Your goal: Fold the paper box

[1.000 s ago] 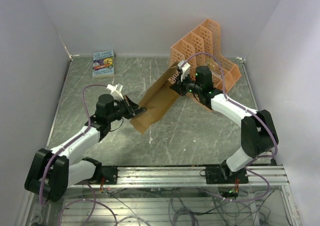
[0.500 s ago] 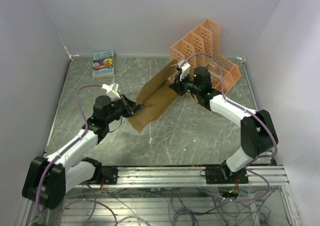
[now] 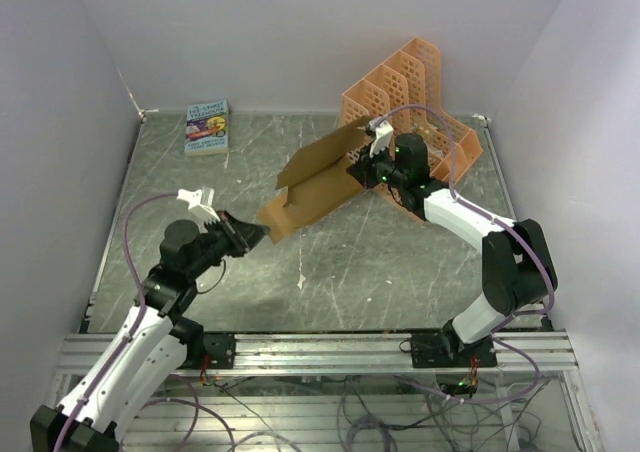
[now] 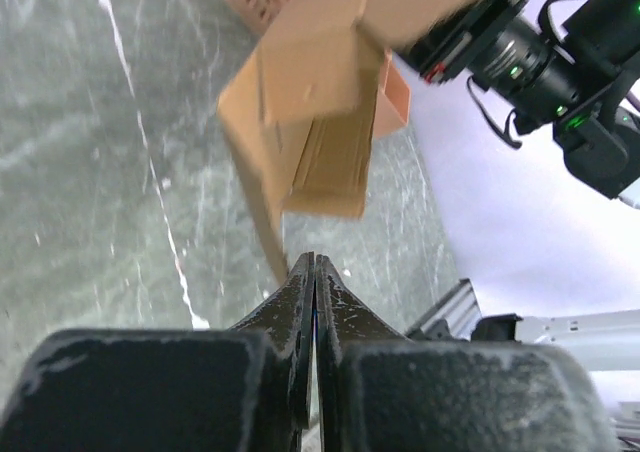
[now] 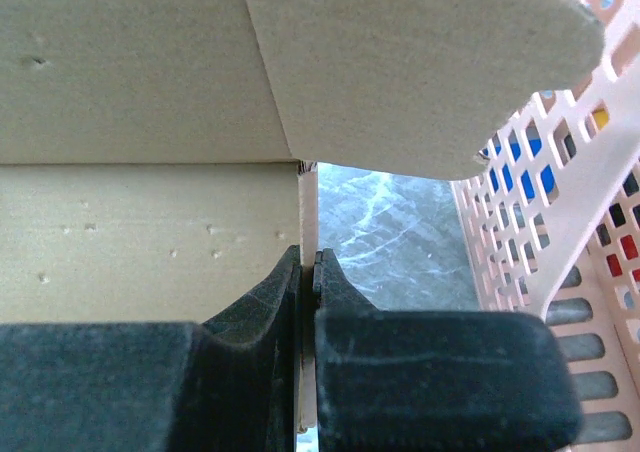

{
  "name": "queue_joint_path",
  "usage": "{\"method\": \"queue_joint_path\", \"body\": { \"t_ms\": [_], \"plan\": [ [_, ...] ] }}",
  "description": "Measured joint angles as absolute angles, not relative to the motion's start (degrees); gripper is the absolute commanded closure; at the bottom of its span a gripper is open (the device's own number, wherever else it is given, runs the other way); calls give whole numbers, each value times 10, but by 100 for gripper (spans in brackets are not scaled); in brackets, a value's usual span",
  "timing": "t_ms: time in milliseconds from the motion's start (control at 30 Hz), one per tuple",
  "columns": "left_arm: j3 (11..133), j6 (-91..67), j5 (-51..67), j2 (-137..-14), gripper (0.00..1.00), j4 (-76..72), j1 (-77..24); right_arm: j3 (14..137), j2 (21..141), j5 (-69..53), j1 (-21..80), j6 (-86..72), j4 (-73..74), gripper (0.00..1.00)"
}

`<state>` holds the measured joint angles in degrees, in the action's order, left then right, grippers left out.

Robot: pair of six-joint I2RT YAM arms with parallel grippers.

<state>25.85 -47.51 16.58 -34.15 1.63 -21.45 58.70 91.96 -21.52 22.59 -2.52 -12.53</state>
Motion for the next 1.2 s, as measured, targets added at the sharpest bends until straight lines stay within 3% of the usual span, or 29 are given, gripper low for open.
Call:
{"method": "queue_joint_path", "body": {
  "t_ms": [267,600,833,1200],
  "plan": [
    [209,-572,103,-274,93,32,-319,587,920,-196,226,-68,-126,100],
    [217,-589,-167,-398,89,-48,-512,587,920,-160,226,-113,-131,100],
    [226,-589,-288,-466,85,-133,-526,584,920,-156,226,-125,-132,100],
    [247,-582,-355,-526,84,-191,-527,584,920,-156,231,-130,-135,100]
  ]
}}
